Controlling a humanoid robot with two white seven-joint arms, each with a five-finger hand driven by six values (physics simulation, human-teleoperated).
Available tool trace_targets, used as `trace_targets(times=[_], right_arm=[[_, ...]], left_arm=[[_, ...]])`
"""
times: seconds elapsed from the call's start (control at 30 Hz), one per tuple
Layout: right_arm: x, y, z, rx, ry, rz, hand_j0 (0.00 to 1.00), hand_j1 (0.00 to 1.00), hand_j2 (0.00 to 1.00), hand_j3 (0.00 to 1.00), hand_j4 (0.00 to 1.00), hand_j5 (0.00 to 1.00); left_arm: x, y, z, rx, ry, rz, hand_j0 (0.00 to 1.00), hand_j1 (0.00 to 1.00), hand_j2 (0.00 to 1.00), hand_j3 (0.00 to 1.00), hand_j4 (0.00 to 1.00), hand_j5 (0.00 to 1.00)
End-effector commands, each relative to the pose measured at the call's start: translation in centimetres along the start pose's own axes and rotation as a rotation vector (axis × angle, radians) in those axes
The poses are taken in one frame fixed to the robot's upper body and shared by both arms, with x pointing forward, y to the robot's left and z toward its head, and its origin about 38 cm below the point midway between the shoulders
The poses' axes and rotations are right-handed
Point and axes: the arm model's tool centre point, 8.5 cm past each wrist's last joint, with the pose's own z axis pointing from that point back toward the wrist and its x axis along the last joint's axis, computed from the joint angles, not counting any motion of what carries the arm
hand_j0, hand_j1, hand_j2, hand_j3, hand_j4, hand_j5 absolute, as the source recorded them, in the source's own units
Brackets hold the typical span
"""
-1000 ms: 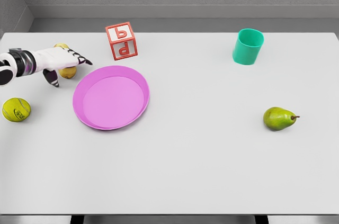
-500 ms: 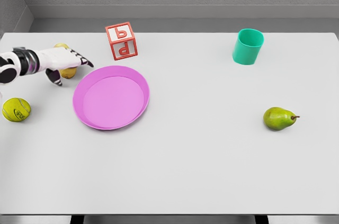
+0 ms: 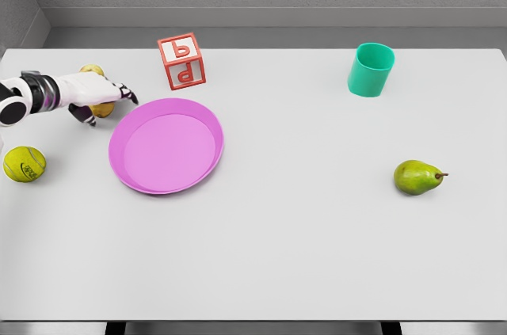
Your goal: Put the lemon on the plate with left arm
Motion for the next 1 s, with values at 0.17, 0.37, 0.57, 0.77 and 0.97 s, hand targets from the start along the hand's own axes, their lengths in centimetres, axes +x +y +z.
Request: trace_targets(times=[0.17, 0.37, 0.57, 0.77, 0.97], right_arm=[[0.00, -0.01, 0.00, -0.001, 0.000, 0.000, 1.00, 1.00, 1.00, 1.00, 1.00, 1.00], [0.00, 0.01, 0.00, 0.001, 0.000, 0.000, 1.00, 1.00, 1.00, 1.00, 1.00, 1.00], [0.00, 0.01, 0.00, 0.001, 0.000, 0.000, 1.00, 1.00, 1.00, 1.00, 1.00, 1.00], [0.00, -0.01, 0.00, -0.001, 0.000, 0.000, 1.00, 1.00, 1.00, 1.00, 1.00, 1.00], [0.00, 0.01, 0.00, 0.001, 0.000, 0.000, 1.00, 1.00, 1.00, 1.00, 1.00, 1.00]], left_arm=[[-0.47, -0.09, 0.31, -0.010, 0.017, -0.010, 0.70, 0.70, 0.70, 0.70, 0.70, 0.70], [-0.03, -0.51, -0.30, -0.025, 0.006, -0.005, 0.66, 0.66, 0.66, 0.66, 0.66, 0.66], [-0.14, -0.12, -0.20, -0.020, 0.008, -0.009, 0.62, 0.62, 0.62, 0.62, 0.62, 0.62], [-0.03, -0.15, -0.30, -0.021, 0.005, -0.008, 0.57, 0.57, 0.57, 0.57, 0.57, 0.57], [-0.15, 0.33, -0.17, 0.000, -0.002, 0.012, 0.57, 0.57, 0.57, 0.57, 0.57, 0.57]])
